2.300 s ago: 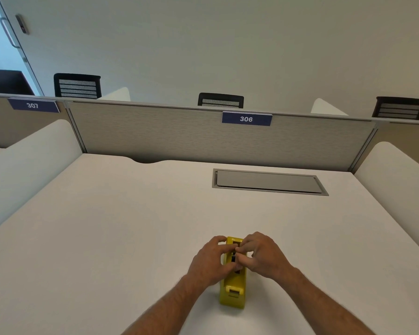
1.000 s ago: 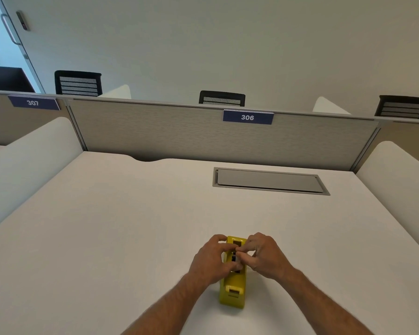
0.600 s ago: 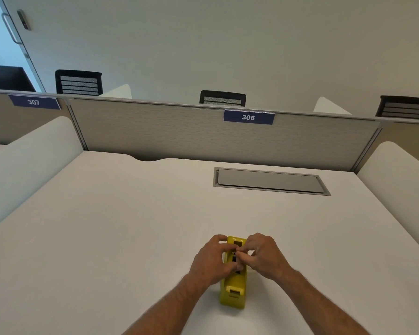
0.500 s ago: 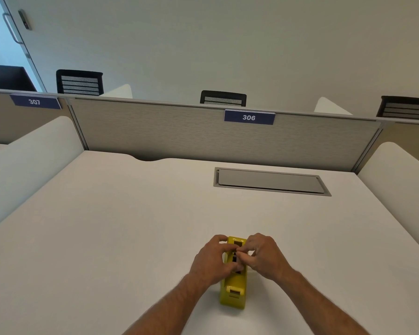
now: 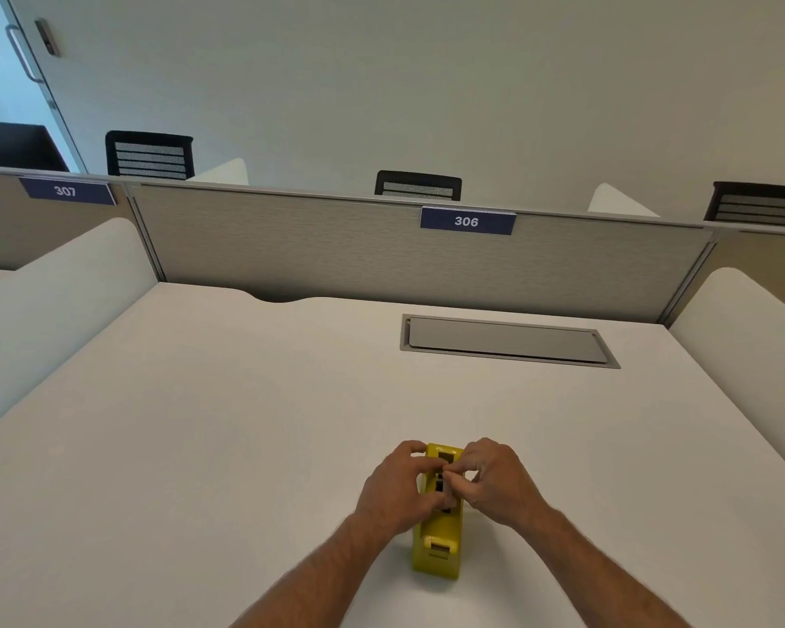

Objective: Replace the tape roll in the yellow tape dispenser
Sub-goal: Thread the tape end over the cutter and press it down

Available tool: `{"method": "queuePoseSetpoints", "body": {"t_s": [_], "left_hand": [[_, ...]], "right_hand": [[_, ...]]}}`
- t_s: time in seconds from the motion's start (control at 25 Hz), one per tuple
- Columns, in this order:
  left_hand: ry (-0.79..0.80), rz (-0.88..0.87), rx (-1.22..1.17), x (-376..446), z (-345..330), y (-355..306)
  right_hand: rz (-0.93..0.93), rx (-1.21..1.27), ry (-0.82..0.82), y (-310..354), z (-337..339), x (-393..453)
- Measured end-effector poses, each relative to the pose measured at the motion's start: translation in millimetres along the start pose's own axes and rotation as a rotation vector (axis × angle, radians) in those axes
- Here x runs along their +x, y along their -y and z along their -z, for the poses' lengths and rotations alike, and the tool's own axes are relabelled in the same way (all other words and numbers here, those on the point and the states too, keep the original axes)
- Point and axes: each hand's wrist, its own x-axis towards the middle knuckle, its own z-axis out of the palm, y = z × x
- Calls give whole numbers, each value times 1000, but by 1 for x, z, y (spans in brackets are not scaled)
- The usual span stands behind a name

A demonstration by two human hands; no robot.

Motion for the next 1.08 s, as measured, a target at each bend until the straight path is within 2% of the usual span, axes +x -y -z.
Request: {"method": "queuePoseSetpoints", "body": {"t_s": [1.08], "left_hand": [[-4, 3, 3, 2, -2, 1]], "right_hand": [[16, 6, 16, -5, 1, 1]]}}
